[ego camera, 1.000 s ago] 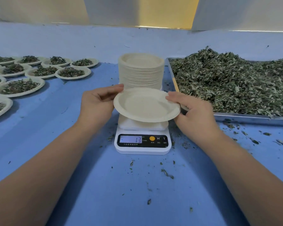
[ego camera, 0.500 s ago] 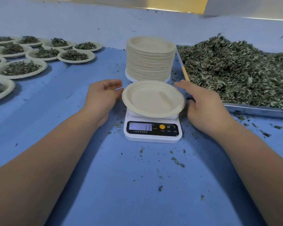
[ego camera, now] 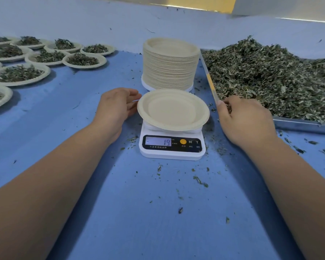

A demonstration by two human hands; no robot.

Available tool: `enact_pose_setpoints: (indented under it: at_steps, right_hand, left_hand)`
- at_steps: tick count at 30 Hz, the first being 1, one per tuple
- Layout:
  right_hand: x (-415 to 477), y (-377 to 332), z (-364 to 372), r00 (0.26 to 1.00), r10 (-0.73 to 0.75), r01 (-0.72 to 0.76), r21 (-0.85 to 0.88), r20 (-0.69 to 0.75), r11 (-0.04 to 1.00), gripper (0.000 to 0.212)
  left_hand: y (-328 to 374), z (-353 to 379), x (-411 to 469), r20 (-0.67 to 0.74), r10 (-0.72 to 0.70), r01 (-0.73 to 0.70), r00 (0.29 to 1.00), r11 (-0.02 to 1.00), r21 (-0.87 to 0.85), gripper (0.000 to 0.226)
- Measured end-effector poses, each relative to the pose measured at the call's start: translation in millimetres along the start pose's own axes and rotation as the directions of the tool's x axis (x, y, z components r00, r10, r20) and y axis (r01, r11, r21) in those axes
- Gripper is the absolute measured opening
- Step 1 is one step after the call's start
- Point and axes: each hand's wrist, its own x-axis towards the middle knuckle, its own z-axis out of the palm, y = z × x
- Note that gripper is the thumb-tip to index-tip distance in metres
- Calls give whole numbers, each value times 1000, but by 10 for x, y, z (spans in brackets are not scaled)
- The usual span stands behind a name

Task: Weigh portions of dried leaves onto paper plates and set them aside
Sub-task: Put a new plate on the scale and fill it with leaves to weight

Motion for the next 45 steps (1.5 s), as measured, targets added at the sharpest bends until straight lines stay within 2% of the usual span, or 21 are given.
enact_pose_setpoints:
  at_steps: [2,5,18,25,27,29,31,34,36,39,41,45]
  right_hand:
    - [-11,17,18,999,31,-29,-100,21,995,60]
    - [-11,45,42,996,52,-42,-132,72,990,67]
    - [34,114,101,999,-28,32,-94,44,995,54]
    - [83,92,50,999,12,-9,-57,48,998,58]
    - [176,57,23,985,76,-66,-67,158,996,67]
    - [344,15,2,929,156,-138,-77,336,987,84]
    - [531,-9,-19,868,205,-215,-29,452,976,94]
    - [691,-9,-35,802,195,-297,94,564,950,95]
    - [706,-15,-14,783,149,-268,112,604,957,94]
    - [649,19,32,875,59,-129,114,480,985,88]
    - [622,75,68,932,5,-54,126,362,991,74]
    - [523,152,129,983,-46,15,166,179,986,42]
  left_hand:
    - [5,7,-9,-4,-2,2,1000,1000,1,30]
    - [18,7,-19,-10,-14,14,1000,1000,1,30]
    - [2,11,-21,-12,-16,16,1000,1000,18,28]
    - [0,-14,-4,-16,-18,17,1000,999,-27,28]
    - [-5,-9,1,-10,-16,16,1000,1000,-22,29]
    - [-8,-10,2,-11,-20,19,1000,1000,-24,28]
    - [-8,-15,12,-17,-19,19,1000,999,-32,28]
    - [-17,-20,19,-12,-13,13,1000,999,-38,27]
    - [-16,-27,23,-8,-21,20,1000,999,-46,27]
    - [-8,-26,23,-9,-29,29,1000,998,-48,26]
    - [-8,-23,19,-9,-28,27,1000,998,-48,26]
    - [-17,-17,8,-11,-6,6,1000,1000,-14,22]
